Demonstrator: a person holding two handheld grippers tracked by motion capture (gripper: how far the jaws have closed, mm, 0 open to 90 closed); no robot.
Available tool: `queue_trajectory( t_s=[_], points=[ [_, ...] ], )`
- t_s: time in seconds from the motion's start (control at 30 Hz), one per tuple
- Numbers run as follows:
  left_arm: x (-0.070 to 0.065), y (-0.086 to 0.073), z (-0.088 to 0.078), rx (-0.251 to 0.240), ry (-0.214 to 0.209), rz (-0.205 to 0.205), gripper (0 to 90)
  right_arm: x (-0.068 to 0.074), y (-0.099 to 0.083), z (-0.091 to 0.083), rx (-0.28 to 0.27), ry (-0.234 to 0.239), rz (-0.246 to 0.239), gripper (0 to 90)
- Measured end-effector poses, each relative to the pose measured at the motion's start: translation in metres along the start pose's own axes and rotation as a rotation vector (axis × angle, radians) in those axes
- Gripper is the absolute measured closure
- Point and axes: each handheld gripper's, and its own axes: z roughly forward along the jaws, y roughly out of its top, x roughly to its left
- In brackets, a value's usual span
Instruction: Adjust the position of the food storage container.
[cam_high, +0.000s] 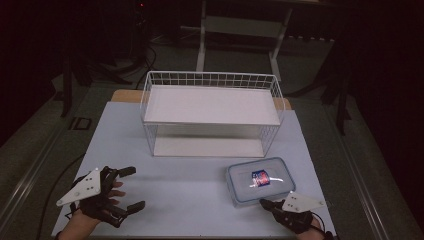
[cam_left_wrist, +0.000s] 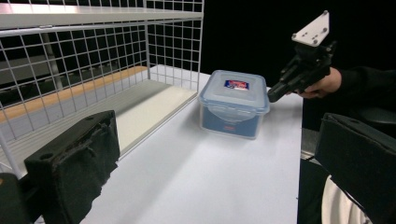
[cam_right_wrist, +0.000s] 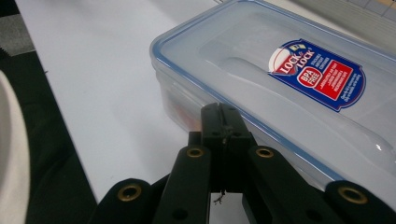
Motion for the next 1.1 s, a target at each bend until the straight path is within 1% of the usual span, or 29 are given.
queue_trajectory(
  t_s=[0.1,0.2,0.27,0.3,0.33,0.37,0.43,0.5,0.53,0.57,0.63,0.67,0.73,0.8,0.87,0.97,1.03,1.1],
  points=[
    [0.000,0.000,0.000,0.001,0.001,0.000,0.0,-0.003,0.003,0.007,0.007,-0.017,-0.012,90.0],
    [0.000,0.000,0.000,0.005,0.001,0.003,0.0,-0.003,0.004,0.009,0.007,-0.021,-0.015,90.0],
    [-0.001,-0.001,0.001,0.008,0.001,0.004,0.0,-0.006,0.007,0.014,0.004,-0.025,-0.011,90.0],
    [-0.001,-0.001,0.001,0.008,0.001,0.004,0.0,-0.007,0.009,0.016,0.003,-0.020,-0.001,90.0],
    [-0.001,-0.001,0.001,0.010,0.002,0.005,0.0,-0.007,0.009,0.015,-0.003,-0.020,0.004,90.0],
    [-0.001,-0.001,0.001,0.010,0.002,0.005,0.0,-0.007,0.010,0.014,-0.008,-0.030,0.002,90.0],
    [0.000,-0.001,0.001,0.009,0.002,0.003,0.0,-0.011,0.012,0.007,-0.015,-0.072,-0.010,90.0],
    [0.000,-0.001,0.001,0.008,0.000,0.000,0.0,-0.016,0.012,0.000,-0.022,-0.099,-0.004,90.0],
    [0.000,-0.001,0.001,0.007,0.000,0.002,0.0,-0.020,0.012,-0.004,-0.030,-0.122,0.004,90.0],
    [-0.001,-0.001,0.001,0.007,0.000,0.001,0.0,-0.025,0.012,-0.010,-0.036,-0.149,0.014,90.0],
    [-0.001,-0.001,0.001,0.008,0.000,0.004,0.0,-0.034,0.009,-0.018,-0.054,-0.178,0.045,90.0],
    [-0.001,-0.001,0.001,0.007,-0.001,0.004,0.0,-0.040,0.008,-0.022,-0.055,-0.204,0.057,90.0],
    [-0.001,-0.001,0.001,0.008,0.001,0.003,0.0,-0.051,0.005,-0.029,-0.052,-0.260,0.074,90.0],
    [0.000,-0.001,0.002,0.010,-0.001,0.003,0.0,-0.062,0.000,-0.033,-0.048,-0.301,0.099,90.0],
    [-0.001,-0.001,0.002,0.013,-0.003,0.004,0.0,-0.072,-0.006,-0.034,-0.032,-0.337,0.127,90.0],
    [-0.001,-0.002,0.002,0.012,-0.003,0.003,0.0,-0.081,-0.014,-0.032,0.000,-0.361,0.150,90.0],
    [0.000,-0.002,0.003,0.013,-0.003,0.001,0.0,-0.084,-0.017,-0.030,0.011,-0.355,0.162,90.0],
    [-0.001,-0.002,0.003,0.014,-0.003,0.001,0.0,-0.085,-0.019,-0.026,0.020,-0.348,0.160,90.0]
  ],
)
